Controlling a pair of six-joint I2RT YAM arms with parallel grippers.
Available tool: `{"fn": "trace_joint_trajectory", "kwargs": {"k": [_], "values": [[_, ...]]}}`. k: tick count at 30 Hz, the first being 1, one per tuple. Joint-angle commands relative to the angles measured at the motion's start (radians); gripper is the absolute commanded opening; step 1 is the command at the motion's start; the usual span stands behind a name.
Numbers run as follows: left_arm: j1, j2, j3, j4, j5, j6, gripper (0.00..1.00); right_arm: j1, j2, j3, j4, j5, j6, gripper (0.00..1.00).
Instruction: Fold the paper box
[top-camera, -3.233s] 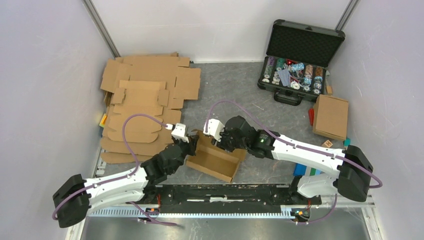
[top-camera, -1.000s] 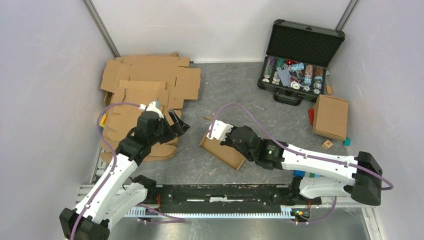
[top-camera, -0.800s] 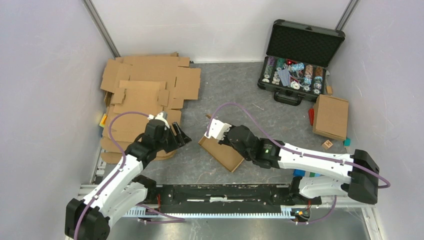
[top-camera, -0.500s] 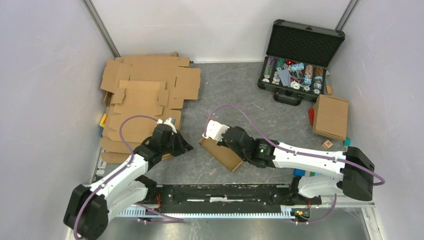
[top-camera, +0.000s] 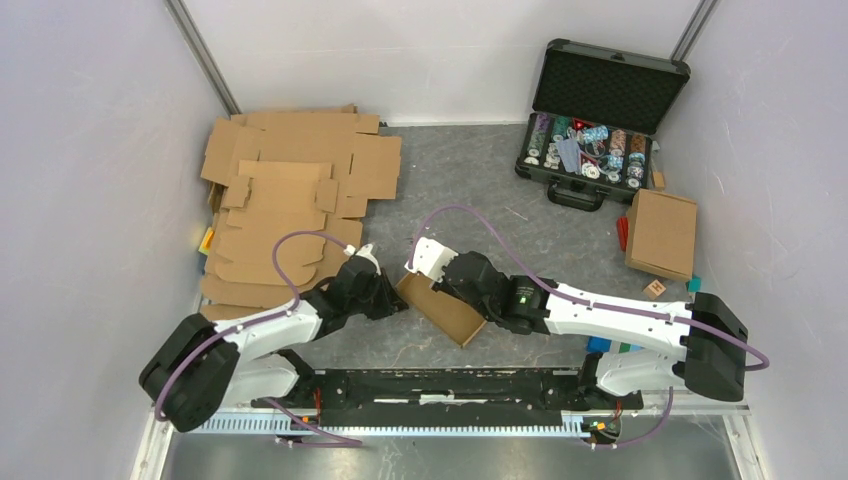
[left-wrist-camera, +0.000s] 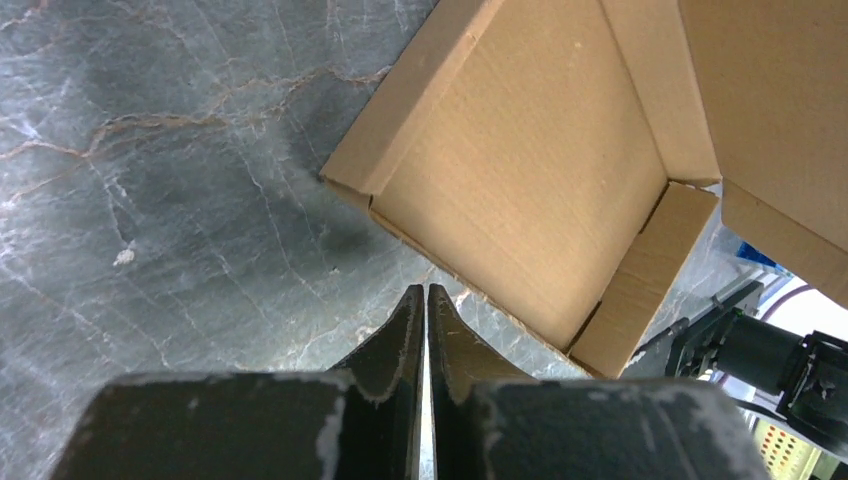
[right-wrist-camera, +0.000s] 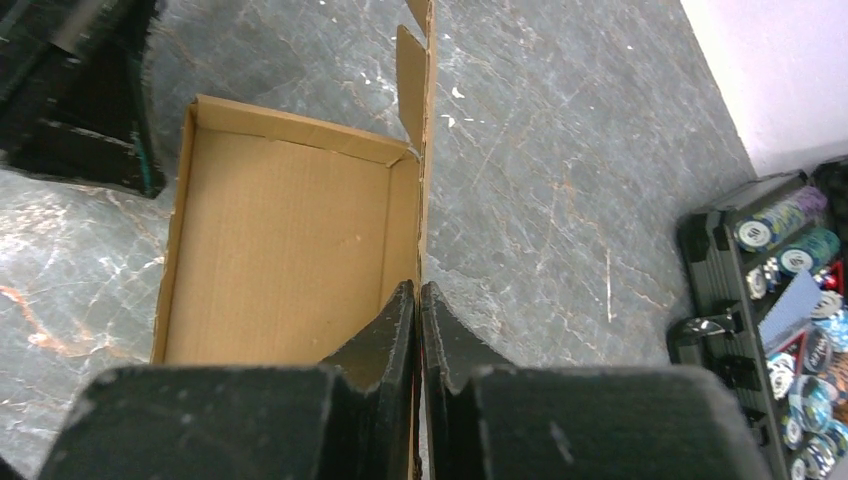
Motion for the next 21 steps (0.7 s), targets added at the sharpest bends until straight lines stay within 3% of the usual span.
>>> {"fn": "trace_joint_trajectory", "kwargs": {"k": [1,12,21], "values": [[-0.011,0.063,0.005,0.127,-0.028,-0.041,0.09,0.001,0.005,0.041,0.016,-0.093,0.046,0.1],[-0.028,0.179,0.044,0.217,-0.034,-0.046,0.09,0.001,0.035,0.061,0.036,-0.226,0.093,0.0],[-0.033,0.188,0.063,0.217,-0.065,-0.05,0.09,-0.011,0.061,0.068,0.058,-0.286,0.149,0.0]]}}
